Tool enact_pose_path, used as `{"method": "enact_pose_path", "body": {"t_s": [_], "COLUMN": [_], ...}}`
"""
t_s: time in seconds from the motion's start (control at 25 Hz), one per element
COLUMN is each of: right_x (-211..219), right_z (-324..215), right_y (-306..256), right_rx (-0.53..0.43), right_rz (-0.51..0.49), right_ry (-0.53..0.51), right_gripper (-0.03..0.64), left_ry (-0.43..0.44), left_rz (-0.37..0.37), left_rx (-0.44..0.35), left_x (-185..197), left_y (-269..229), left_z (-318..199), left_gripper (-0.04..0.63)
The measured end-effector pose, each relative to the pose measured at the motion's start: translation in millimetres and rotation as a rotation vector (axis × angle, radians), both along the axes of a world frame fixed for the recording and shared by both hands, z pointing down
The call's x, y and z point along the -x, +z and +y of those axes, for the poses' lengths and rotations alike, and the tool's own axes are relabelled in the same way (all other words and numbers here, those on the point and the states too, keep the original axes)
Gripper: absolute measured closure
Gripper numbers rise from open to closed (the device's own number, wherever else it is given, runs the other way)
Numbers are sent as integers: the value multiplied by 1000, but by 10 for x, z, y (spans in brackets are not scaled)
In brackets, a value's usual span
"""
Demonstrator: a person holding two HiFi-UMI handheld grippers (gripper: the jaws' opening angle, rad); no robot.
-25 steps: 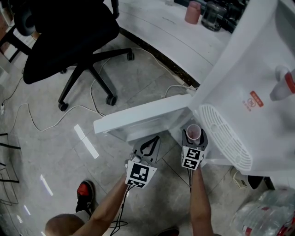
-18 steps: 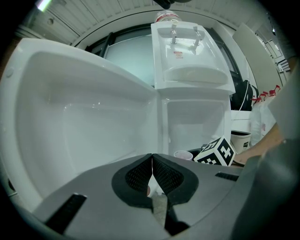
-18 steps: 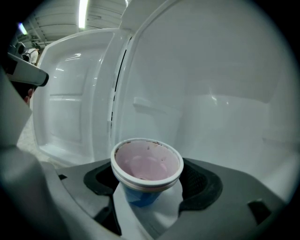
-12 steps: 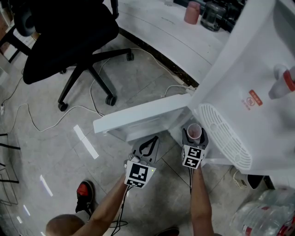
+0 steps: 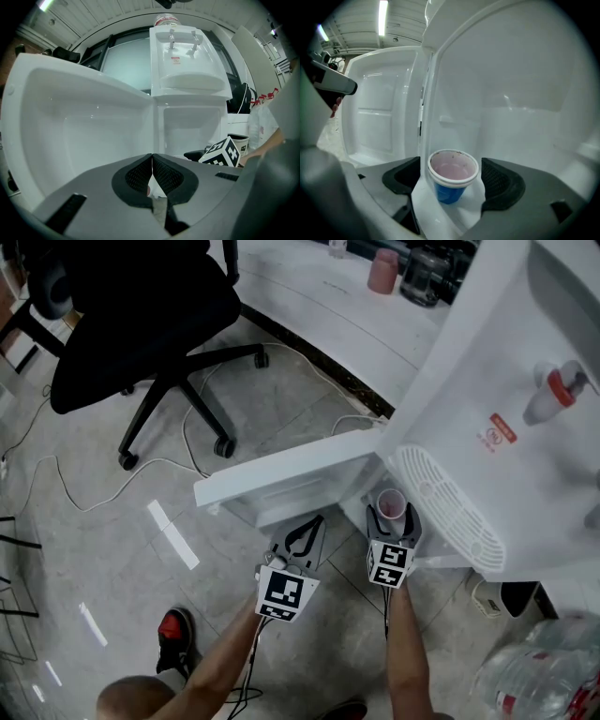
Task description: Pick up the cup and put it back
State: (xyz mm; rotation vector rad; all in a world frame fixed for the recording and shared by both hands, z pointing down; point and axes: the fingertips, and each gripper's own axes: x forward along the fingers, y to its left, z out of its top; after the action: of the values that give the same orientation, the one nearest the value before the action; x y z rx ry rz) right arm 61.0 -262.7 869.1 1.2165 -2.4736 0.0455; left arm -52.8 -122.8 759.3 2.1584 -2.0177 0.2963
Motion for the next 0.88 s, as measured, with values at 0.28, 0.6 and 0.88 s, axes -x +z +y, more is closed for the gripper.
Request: {"method": "enact_pose_path", "body": {"t_s": [0.28, 0.6, 0.88], "right_x": [52, 223, 241], "right_z": [165, 518, 794], "right_y": [-316, -707, -1057], "right_rx": [-25, -37, -43], "right_rz": [-30, -71, -77], "right_ry": [1, -27, -1], "right_gripper": [236, 252, 400], "left_ry": [29, 63, 99], "left_rz": [-1, -1, -11], "left_rx": [-22, -41, -35], "left_x": [-31, 15, 54], "left_y": [-207, -459, -684], "left_z": [39, 85, 200], "left_gripper": [571, 572, 572]}}
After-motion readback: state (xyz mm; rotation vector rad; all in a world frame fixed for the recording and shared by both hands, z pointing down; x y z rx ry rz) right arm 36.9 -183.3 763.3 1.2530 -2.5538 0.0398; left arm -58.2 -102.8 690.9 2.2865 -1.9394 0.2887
